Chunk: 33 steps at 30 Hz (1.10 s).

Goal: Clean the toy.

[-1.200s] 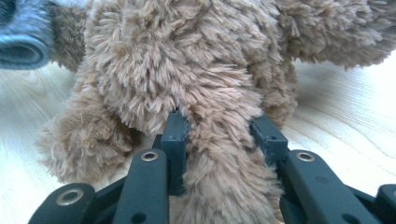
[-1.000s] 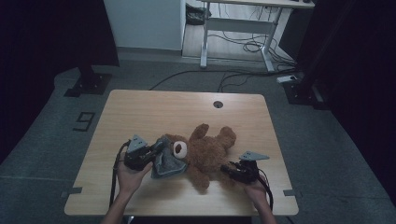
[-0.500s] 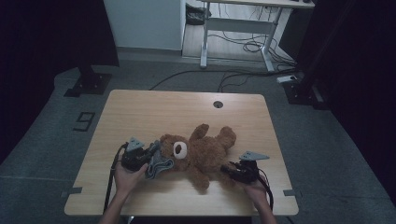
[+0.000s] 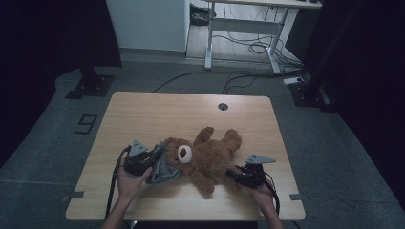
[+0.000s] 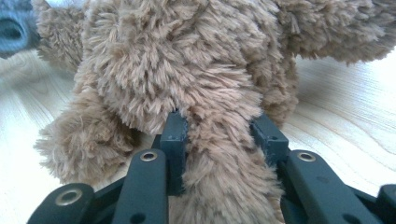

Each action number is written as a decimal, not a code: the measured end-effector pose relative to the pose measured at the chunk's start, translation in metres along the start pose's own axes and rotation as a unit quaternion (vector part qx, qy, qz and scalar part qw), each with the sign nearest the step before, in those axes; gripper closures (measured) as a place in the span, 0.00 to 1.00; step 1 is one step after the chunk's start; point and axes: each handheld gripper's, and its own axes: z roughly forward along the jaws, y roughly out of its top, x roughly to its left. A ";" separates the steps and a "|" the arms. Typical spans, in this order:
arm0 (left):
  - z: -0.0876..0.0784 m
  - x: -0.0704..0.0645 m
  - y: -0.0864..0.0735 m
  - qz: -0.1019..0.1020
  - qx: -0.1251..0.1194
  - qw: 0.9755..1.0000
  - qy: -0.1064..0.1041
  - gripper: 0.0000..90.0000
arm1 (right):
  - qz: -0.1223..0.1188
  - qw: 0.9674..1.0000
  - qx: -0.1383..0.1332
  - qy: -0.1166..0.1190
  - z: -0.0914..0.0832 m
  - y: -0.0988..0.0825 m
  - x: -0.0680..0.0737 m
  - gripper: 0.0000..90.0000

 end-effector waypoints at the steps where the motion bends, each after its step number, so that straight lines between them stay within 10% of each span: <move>1: -0.003 -0.005 0.004 0.005 -0.008 1.000 -0.006 0.89 | 0.000 1.000 0.000 0.000 0.000 0.000 0.000 0.71; 9: 0.000 -0.058 0.046 0.049 -0.044 0.996 -0.058 0.89 | 0.001 1.000 0.000 -0.002 0.000 0.000 0.001 0.71; 22: 0.088 -0.150 0.078 0.113 0.018 0.988 -0.103 0.89 | 0.005 1.000 0.000 -0.003 0.000 0.000 0.001 0.71; 33: 0.102 -0.163 0.069 0.150 0.055 0.985 -0.071 0.88 | 0.009 1.000 0.001 -0.002 0.000 0.000 0.001 0.71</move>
